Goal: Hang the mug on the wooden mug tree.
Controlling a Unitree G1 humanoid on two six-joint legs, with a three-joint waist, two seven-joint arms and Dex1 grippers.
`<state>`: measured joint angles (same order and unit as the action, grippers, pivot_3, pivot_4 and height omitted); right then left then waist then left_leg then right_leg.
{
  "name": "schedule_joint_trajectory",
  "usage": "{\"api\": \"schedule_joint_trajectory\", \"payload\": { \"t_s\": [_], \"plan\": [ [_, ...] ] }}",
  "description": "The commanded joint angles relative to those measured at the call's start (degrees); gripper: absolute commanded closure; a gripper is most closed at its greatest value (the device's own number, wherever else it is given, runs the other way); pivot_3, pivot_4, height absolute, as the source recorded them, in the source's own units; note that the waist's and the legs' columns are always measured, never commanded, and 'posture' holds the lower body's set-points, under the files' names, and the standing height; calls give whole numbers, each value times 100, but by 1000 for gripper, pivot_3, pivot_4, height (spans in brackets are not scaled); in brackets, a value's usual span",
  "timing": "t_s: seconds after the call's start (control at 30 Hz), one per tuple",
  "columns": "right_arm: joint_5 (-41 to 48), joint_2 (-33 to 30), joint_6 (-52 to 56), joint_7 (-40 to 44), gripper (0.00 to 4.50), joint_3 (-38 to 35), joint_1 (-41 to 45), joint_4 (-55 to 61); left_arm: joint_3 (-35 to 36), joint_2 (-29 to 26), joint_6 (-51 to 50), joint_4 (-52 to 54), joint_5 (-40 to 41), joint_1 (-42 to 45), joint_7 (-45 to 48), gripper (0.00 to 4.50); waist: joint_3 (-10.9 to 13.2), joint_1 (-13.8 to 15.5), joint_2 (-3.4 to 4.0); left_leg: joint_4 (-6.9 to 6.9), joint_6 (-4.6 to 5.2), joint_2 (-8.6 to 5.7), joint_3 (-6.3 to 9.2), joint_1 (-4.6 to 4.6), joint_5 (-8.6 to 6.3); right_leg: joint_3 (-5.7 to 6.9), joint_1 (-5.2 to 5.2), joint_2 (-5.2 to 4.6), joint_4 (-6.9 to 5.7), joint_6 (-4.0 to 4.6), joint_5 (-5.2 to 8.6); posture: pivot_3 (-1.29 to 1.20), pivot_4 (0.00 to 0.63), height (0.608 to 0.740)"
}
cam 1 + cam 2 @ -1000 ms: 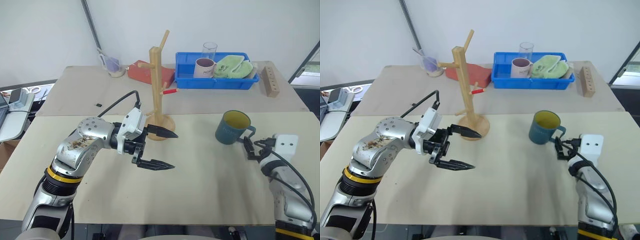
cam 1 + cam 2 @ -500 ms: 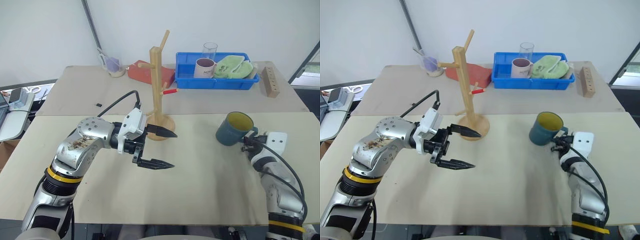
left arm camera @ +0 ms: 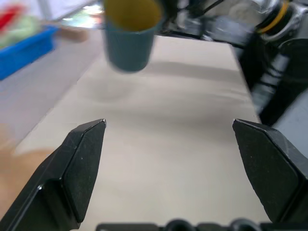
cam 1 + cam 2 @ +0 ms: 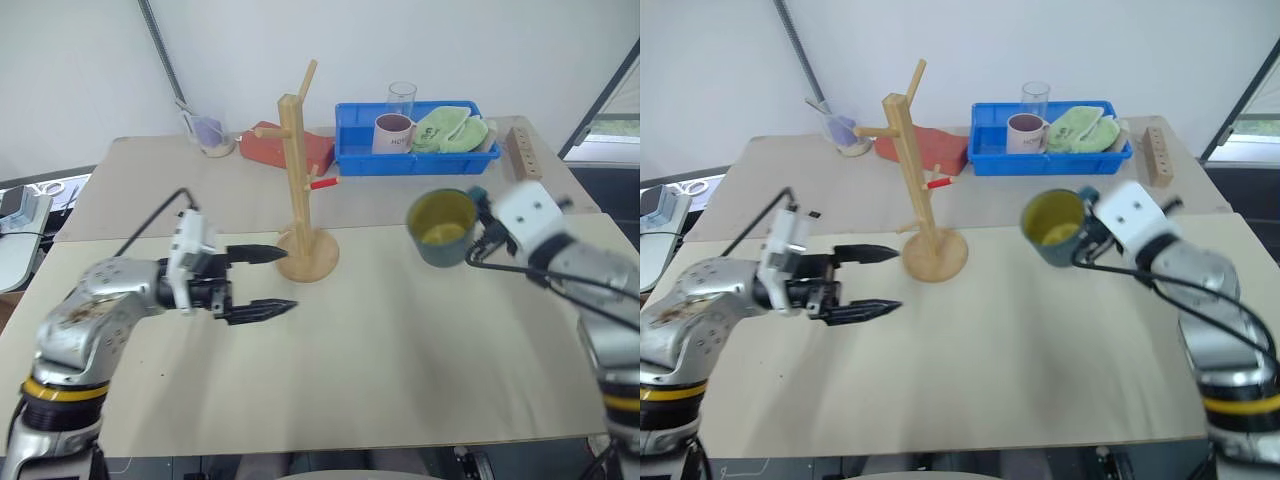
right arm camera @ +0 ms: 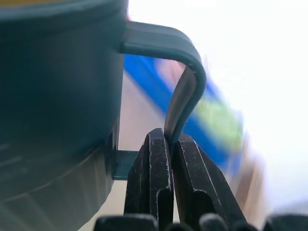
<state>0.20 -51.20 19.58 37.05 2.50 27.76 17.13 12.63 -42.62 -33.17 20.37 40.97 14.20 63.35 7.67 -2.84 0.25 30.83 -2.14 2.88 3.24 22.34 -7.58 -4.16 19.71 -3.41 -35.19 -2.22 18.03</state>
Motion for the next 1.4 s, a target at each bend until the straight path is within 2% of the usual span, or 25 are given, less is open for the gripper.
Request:
{"api": "schedule_joint_trajectory", "payload": {
  "t_s": [0.03, 0.2, 0.37, 0.47, 0.8, 1.17, 1.4],
  "plan": [
    [-272, -50, -605, 840, 4469, 659, 815, -384, 426, -29, 75, -55, 108, 53, -348, 0, 1, 37, -3, 0, 0, 0, 0, 3, 0, 0, 0, -1, 3, 0, 0, 0, 150, 734],
    [-541, 286, -1416, 1592, 4469, 1335, 1952, -1357, 419, -54, -38, 155, 214, 143, -560, 0, 5, 77, -8, 11, 1, -5, -15, 29, 4, -4, 1, -7, 12, 3, -3, 0, 150, 734],
    [-791, 774, -2021, 1802, 4469, 1578, 2801, -2333, 356, -94, -387, 439, 574, 389, -816, 0, 5, 66, -8, 2, 26, -3, -15, 32, 19, -2, 14, -1, -8, 10, -21, 0, 150, 734],
    [-916, 996, -2372, 1852, 4469, 1636, 3138, -2832, 272, -61, -570, 543, 704, 582, -1025, 0, 4, 62, -8, 1, 26, -1, -13, 27, 19, -2, 25, 5, -36, -22, -39, 0, 150, 734],
    [-1197, 1550, -3024, 2033, 4469, 1747, 3674, -3754, 26, 89, -761, 716, 1031, 933, -1411, 0, 2, 28, -3, 1, 26, -1, -11, 12, 19, -6, 33, 8, -68, -24, -40, 0, 150, 734],
    [-1396, 2038, -3356, 1955, 4469, 1798, 4123, -4503, -70, 72, -509, 536, 830, 802, -1261, 0, 0, 27, 0, 0, 26, -1, -11, 2, 19, -10, 32, 11, -73, -24, -41, 0, 150, 734],
    [-1392, 1996, -3490, 1951, 2048, 1718, 4156, -4495, -25, 26, -437, 480, 753, 728, -1200, 0, 0, 34, 0, 0, 26, -1, -11, 2, 19, -10, 32, 10, -74, -20, -39, 0, 150, 734]
  ]
}}
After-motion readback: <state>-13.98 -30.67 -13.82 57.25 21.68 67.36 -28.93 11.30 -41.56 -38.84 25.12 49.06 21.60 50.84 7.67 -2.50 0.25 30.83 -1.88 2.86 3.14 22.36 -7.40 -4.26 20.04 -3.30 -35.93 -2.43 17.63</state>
